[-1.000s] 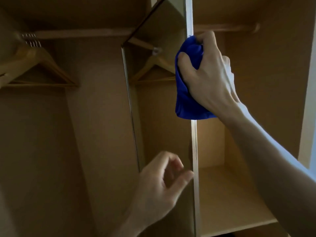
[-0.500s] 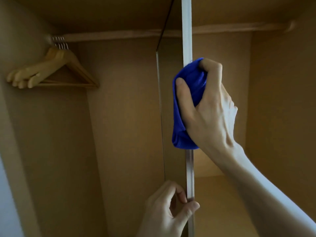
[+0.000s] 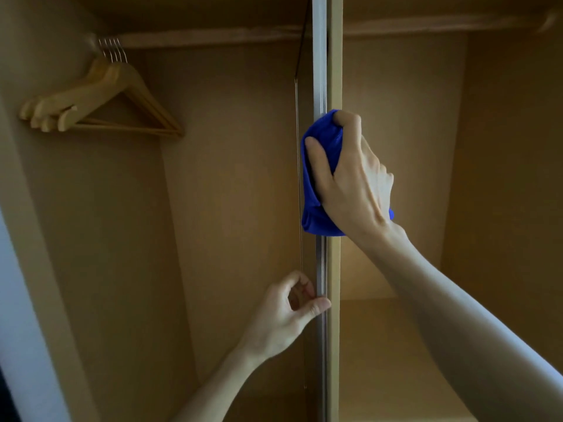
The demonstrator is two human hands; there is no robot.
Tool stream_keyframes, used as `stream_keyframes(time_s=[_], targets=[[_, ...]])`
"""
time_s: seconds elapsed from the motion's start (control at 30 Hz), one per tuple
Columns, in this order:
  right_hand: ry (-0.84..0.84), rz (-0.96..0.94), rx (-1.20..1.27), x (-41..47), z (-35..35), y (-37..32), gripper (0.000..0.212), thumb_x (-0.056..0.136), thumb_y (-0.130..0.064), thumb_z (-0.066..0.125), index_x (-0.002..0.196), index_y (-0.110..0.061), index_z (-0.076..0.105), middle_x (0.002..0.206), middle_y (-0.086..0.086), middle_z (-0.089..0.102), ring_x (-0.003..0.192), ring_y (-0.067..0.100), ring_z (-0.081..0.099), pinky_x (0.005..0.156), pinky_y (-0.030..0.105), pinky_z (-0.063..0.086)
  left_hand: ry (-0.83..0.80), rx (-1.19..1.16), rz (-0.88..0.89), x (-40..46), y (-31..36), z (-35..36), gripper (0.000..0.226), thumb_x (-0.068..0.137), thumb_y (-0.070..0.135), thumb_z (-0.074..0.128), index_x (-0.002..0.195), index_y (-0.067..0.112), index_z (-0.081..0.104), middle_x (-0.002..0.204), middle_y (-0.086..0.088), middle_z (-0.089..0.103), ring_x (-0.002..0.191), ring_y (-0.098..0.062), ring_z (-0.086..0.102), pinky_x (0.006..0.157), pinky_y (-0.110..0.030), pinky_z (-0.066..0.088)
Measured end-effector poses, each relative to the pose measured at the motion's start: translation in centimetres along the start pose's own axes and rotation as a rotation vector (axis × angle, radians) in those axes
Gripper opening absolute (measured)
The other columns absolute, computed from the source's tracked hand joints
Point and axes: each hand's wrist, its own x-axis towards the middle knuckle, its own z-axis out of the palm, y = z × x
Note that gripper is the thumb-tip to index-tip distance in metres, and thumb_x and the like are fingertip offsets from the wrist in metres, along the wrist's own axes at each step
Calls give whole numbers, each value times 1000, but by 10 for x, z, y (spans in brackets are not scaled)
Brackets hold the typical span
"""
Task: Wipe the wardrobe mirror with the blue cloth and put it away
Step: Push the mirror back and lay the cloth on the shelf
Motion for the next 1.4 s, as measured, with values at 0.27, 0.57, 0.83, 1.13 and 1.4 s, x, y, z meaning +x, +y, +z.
stream_keyframes(time_s=[0.27, 0.57, 0.83, 1.13, 1.4], targets=[[-224, 56, -149, 9, 3, 17, 41, 105, -55, 36, 130, -23, 43, 92, -1, 63, 73, 30, 59, 68, 39, 40, 48, 112, -9, 25, -15, 0, 30, 85, 45, 72, 92, 17, 63, 85, 3, 67, 78, -10, 62, 74, -28, 53], [-349, 96, -262, 20, 15, 26, 46, 105, -56, 39, 131, -19, 40, 102, 5, 66, 79, 34, 63, 68, 41, 41, 90, 220, -65, 54, -29, 1, 30, 84, 43, 74, 90, 16, 62, 85, 4, 66, 79, -13, 62, 74, -34, 53], [-352, 79, -288, 24, 19, 28, 47, 104, -58, 38, 131, -18, 40, 105, 7, 69, 84, 36, 67, 70, 43, 46, 68, 265, -88, 60, -25, -2, 28, 84, 41, 74, 89, 17, 62, 88, 3, 68, 83, -11, 62, 77, -33, 53], [-396, 143, -176, 15, 12, 31, 40, 106, -53, 39, 136, -26, 40, 110, 4, 68, 79, 28, 55, 74, 40, 38, 171, 196, -57, 45, -13, -1, 19, 89, 37, 70, 91, 21, 61, 85, 9, 65, 76, -2, 61, 68, -21, 52], [-174, 465, 695, -53, -27, 65, 17, 107, -40, 50, 117, -27, 56, 88, -9, 64, 72, 10, 62, 66, 27, 52, 144, -176, -17, 13, 9, 12, 17, 93, 31, 64, 97, 15, 61, 77, 2, 63, 64, -8, 57, 59, -20, 46]])
